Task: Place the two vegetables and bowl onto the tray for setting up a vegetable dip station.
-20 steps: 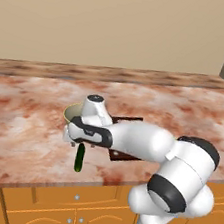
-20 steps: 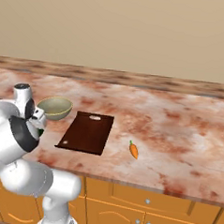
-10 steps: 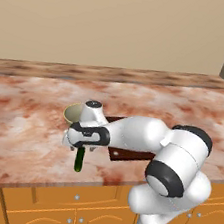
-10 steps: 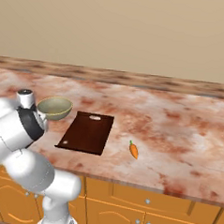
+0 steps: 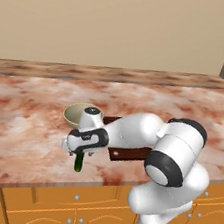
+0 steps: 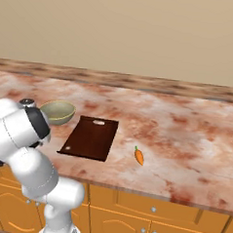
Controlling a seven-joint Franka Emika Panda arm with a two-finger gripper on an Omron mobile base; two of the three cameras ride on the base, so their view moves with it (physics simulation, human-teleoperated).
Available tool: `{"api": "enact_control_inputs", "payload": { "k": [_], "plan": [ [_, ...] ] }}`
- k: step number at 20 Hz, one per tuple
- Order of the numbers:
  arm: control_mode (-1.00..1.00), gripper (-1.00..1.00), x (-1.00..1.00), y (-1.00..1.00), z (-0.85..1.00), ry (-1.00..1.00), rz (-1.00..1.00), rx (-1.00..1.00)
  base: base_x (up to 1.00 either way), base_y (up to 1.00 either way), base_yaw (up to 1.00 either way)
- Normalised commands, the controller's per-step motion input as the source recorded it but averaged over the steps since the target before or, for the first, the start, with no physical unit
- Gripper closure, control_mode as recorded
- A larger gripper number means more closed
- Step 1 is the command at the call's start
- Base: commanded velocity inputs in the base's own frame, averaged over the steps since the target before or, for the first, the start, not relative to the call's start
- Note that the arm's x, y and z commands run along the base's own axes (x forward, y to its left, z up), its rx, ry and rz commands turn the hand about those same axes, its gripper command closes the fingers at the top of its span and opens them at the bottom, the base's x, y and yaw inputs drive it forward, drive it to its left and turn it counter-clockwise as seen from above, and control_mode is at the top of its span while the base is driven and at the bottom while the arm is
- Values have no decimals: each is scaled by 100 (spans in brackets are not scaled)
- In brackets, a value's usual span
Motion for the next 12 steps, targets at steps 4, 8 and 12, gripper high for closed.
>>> {"api": "enact_control_inputs", "payload": {
  "k": [4,8,12],
  "plan": [
    [-100,-100,0,10,-27,0,0,0,0,0,0],
    [-100,-100,0,4,-8,0,0,0,0,0,0],
    [-100,100,0,0,0,0,0,0,0,0,0]
  ]
}}
